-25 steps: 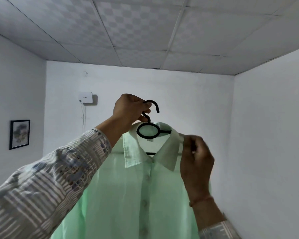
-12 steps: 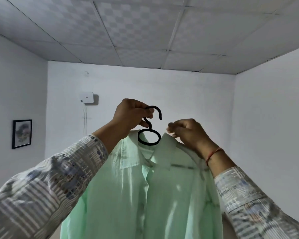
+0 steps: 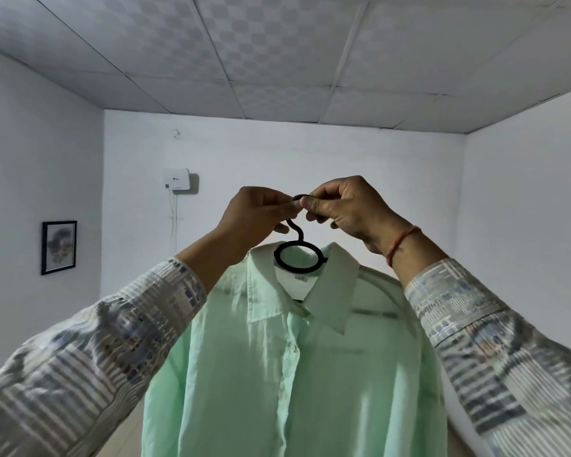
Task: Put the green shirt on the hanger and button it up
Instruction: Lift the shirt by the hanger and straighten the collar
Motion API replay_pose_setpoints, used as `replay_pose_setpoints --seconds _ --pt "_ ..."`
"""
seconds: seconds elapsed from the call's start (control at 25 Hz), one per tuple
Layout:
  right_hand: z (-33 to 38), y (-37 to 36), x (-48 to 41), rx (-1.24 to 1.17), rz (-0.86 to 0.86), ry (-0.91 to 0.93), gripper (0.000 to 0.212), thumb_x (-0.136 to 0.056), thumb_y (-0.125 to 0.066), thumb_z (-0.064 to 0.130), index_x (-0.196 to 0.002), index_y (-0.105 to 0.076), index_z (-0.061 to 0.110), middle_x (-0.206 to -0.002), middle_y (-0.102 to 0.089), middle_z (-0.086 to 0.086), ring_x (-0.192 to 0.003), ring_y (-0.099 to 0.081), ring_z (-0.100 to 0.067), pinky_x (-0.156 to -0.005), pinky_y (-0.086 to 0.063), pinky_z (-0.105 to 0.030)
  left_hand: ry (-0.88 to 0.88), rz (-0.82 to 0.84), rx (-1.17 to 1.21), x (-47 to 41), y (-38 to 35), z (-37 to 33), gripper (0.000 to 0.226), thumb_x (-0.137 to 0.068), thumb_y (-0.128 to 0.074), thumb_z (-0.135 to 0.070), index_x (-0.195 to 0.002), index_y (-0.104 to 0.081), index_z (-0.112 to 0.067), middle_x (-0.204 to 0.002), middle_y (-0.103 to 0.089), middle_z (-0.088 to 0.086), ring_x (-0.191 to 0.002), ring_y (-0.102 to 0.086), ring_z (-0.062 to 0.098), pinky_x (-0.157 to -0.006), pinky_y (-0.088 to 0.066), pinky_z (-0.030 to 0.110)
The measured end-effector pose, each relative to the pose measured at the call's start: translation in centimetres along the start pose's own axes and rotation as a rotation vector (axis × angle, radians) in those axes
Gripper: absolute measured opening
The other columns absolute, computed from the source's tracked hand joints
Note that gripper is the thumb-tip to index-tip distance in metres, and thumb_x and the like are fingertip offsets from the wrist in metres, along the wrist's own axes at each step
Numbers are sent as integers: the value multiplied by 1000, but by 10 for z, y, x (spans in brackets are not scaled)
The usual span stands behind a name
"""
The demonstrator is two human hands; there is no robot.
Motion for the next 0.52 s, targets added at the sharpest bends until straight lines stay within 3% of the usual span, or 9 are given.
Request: replay_pose_setpoints --seconds 0.08,0.2,0.36,0.44,0.52 --pt "-3 1 -6 10 -44 -21 15 -95 -79 25 -89 -81 11 -84 -81 -7 -61 -62 -2 -55 -47 -10 45 46 -174 5 10 15 35 -79 -90 -52 -95 -84 -22 -93 -81 0 -79 -71 16 -61 -51 22" --pt "-14 2 -16 44 -131 -51 18 -92 -80 28 -81 -81 14 -77 -81 -2 -66 -64 -9 -70 -58 -26 6 67 -568 10 18 25 27 -71 -94 -54 -81 -85 -31 -76 -77 -11 -72 -67 11 -62 -49 25" --pt "-34 0 -19 71 -172 -102 22 -91 -80 34 -78 -82 16 -75 -81 3 -74 -69 -9 -89 -62 -39 -88 -82 -674 14 30 15 38 -81 -84 -60 -71 -81 -24 -63 -70 -10 -66 -64 16 -55 -39 26" --pt "-37 2 -17 44 -208 -105 22 -92 -79 33 -78 -83 16 -75 -81 2 -73 -68 -9 -89 -62 -39 -94 -72 -592 14 39 20 61 -87 -73 -68 -68 -66 -10 -54 -53 -9 -56 -50 19 -56 -33 30" --pt "-33 4 -18 18 -219 -88 20 -94 -79 31 -81 -82 15 -76 -81 1 -69 -67 -6 -82 -60 -34 -50 29 -475 12 49 30 51 -93 -72 -59 -71 -67 -14 -61 -58 -12 -61 -55 20 -61 -41 30"
Point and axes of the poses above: each hand's wrist, its own x-axis away from the middle knuckle, its own y-axis out of the back of the hand, z = x × y, the point moved 5 cm from there along -x, towards the middle knuckle
